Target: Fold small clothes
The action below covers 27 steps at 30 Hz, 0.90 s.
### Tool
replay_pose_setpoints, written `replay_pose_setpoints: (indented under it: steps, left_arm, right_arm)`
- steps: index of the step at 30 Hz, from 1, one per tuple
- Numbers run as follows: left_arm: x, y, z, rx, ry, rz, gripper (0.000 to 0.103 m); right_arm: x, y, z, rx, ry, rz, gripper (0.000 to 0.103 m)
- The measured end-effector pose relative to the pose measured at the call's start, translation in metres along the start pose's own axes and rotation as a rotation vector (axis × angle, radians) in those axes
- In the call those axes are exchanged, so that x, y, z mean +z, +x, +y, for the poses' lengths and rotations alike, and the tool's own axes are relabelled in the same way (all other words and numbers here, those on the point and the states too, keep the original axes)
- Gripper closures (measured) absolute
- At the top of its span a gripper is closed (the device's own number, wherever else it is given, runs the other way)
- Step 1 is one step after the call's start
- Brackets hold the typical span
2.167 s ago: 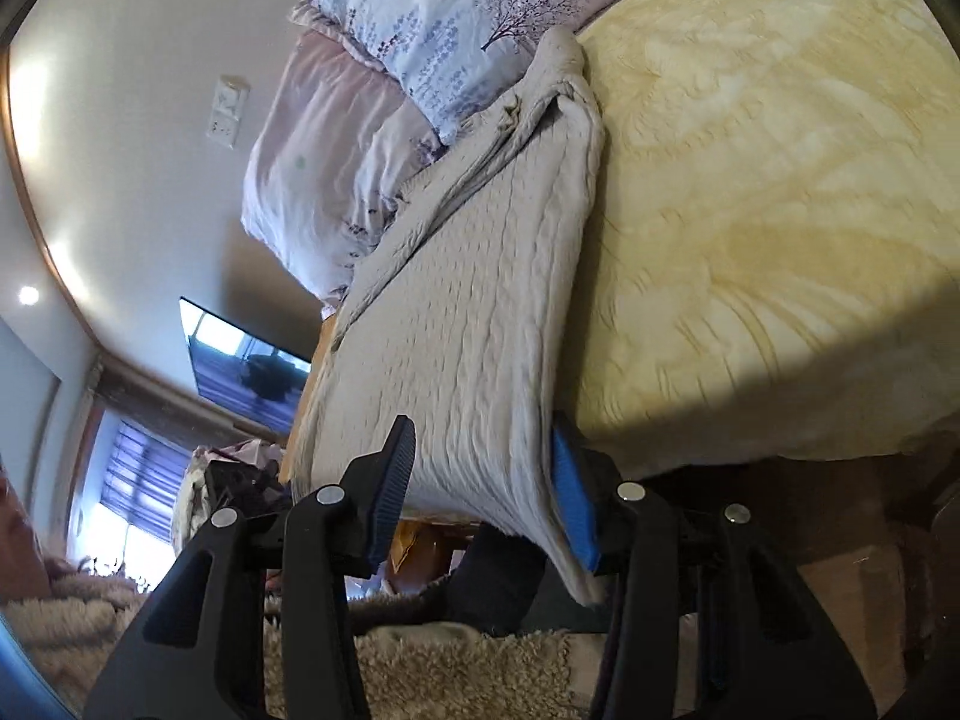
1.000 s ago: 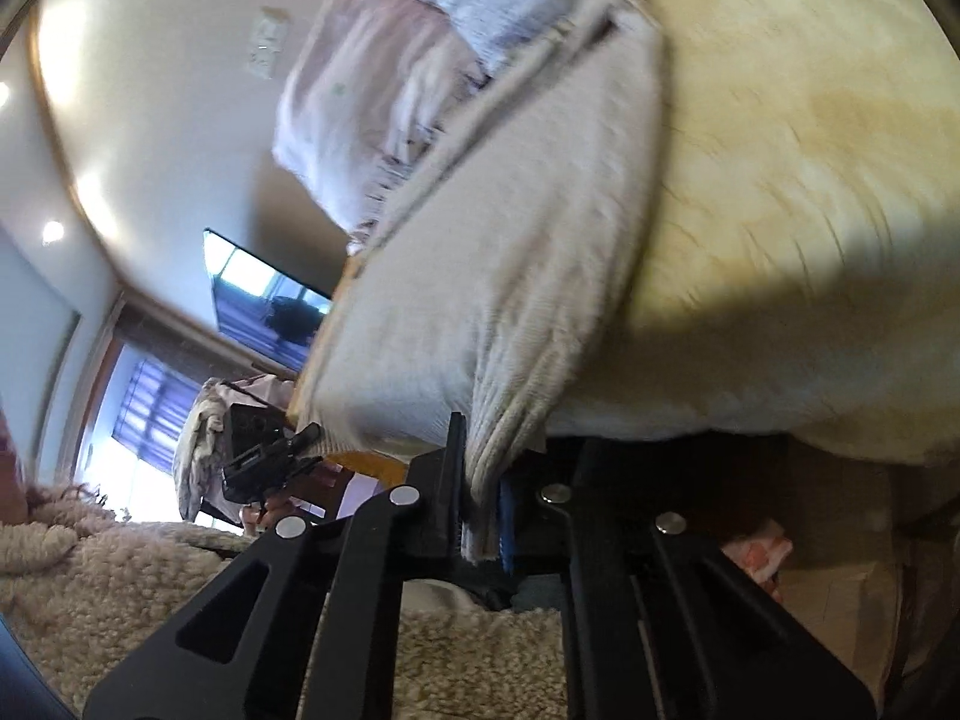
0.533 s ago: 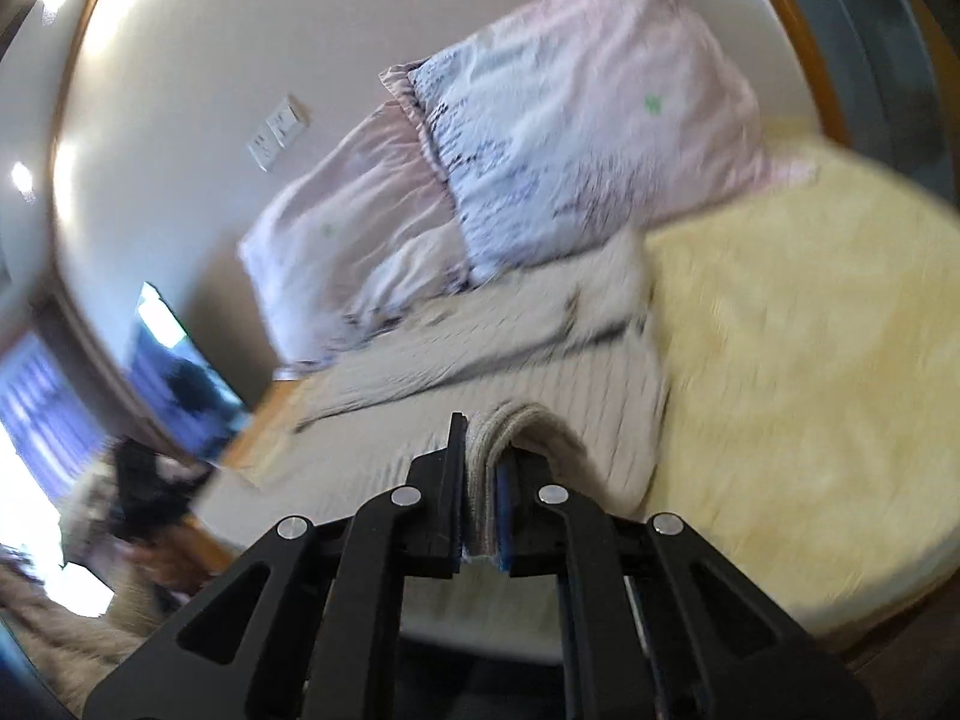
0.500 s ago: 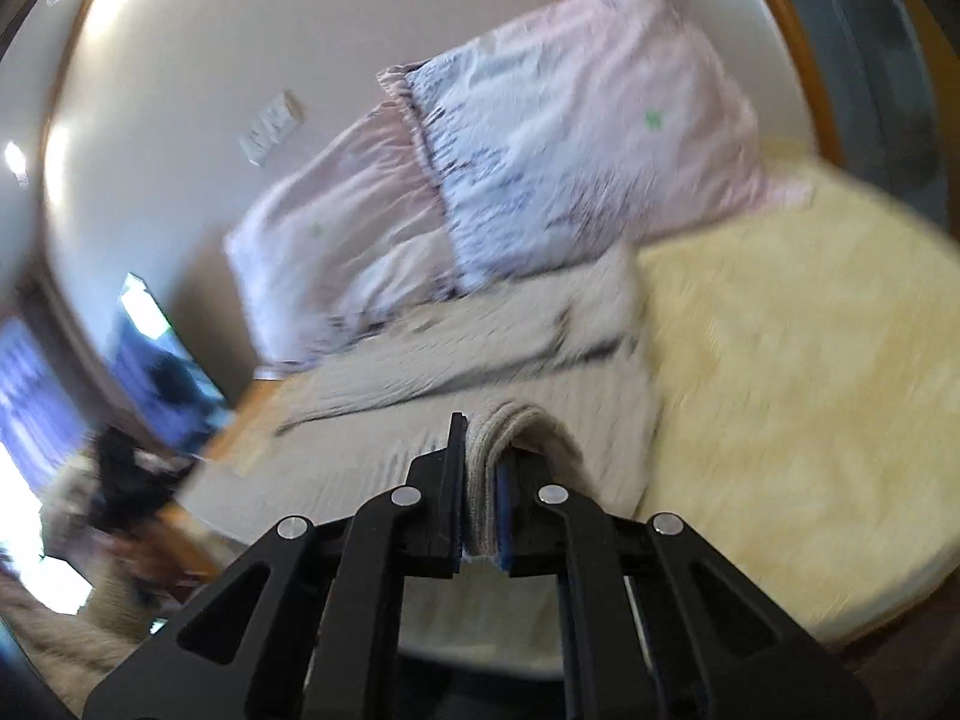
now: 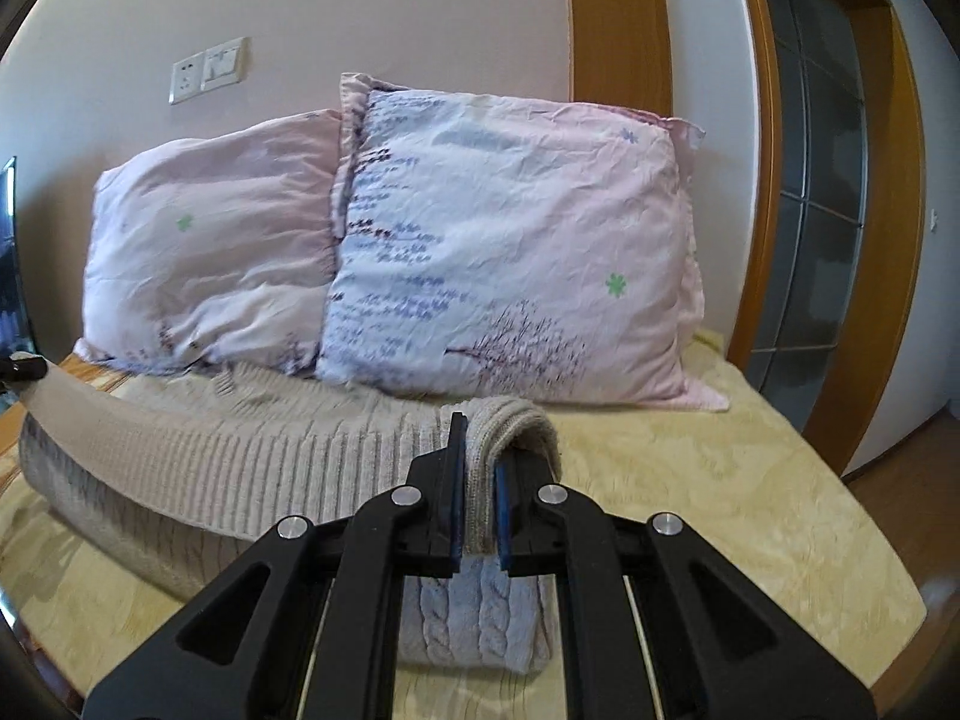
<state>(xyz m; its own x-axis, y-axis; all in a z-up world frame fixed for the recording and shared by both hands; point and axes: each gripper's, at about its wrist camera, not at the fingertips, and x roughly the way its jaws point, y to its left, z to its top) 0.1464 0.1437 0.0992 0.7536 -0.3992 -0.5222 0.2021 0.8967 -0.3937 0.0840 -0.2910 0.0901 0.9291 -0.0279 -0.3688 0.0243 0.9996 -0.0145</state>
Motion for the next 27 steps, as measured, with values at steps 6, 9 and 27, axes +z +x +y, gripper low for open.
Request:
replay_pose_setpoints:
  steps: [6,9,27]
  left_arm:
    - [0.026,0.029,0.001,0.027,0.018,-0.018,0.096]
    - [0.034,0.048,0.006,0.04,0.008,-0.005,0.096]
    - [0.03,0.146,0.069,-0.006,-0.325,0.2,0.082]
  right_arm:
    - [0.013,0.03,0.0,-0.014,0.039,0.001,0.095]
    - [0.014,0.051,-0.002,-0.013,0.063,0.038,0.095]
    - [-0.006,0.178,-0.038,0.111,0.429,0.412,0.064]
